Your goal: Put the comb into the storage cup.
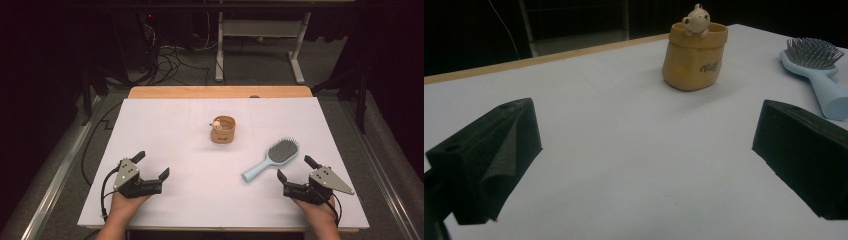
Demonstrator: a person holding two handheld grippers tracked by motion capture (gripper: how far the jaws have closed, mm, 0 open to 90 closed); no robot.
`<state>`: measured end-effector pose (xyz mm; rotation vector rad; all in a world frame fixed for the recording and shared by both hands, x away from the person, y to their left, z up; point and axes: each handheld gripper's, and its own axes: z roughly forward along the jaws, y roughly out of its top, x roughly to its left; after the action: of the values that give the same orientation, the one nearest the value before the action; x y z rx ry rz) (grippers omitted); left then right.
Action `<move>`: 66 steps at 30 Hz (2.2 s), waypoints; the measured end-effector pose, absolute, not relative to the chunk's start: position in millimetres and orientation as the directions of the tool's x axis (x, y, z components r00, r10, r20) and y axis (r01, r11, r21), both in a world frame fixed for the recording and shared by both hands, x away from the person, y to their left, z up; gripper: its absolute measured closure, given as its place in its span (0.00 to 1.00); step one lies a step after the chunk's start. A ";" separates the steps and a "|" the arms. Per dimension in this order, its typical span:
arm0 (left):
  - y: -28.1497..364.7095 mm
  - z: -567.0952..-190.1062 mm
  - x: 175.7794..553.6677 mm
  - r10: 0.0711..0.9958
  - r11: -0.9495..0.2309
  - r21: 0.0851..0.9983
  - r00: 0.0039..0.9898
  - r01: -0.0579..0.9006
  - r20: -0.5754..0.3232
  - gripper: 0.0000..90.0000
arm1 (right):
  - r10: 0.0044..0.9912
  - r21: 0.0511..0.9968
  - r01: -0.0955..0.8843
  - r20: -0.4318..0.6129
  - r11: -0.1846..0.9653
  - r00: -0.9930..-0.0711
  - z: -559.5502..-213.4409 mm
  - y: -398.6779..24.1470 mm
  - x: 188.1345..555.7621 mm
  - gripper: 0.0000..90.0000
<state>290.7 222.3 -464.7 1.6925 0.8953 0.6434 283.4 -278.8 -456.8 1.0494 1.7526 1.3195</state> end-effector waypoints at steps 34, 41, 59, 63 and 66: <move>219.7 -466.7 289.8 0.804 -0.145 0.958 0.594 0.246 -0.031 0.00 | 0.884 0.955 0.251 -0.022 0.156 -0.467 -453.3 -276.8 283.7 0.68; 218.9 -466.9 289.7 0.798 -0.142 0.960 0.602 0.240 -0.033 0.00 | 0.865 0.949 0.269 -0.009 0.166 -0.501 -452.0 -270.7 284.5 0.91; 218.3 -468.3 288.4 0.792 -0.144 0.962 0.610 0.230 -0.027 0.00 | 0.827 0.931 0.290 -0.022 0.221 -0.562 -448.6 -240.6 296.3 1.00; 218.8 -468.3 288.7 0.794 -0.140 0.963 0.608 0.229 -0.029 0.00 | 0.814 0.926 0.287 -0.037 0.246 -0.580 -447.0 -225.6 307.3 1.00; 219.4 -468.4 288.8 0.796 -0.135 0.964 0.605 0.227 -0.031 0.00 | 0.807 0.923 0.297 -0.024 0.245 -0.590 -447.8 -213.8 318.3 1.00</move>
<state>288.8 219.4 -468.4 1.6749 0.8561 0.6129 318.3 -213.8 -447.8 1.0042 2.0172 1.3273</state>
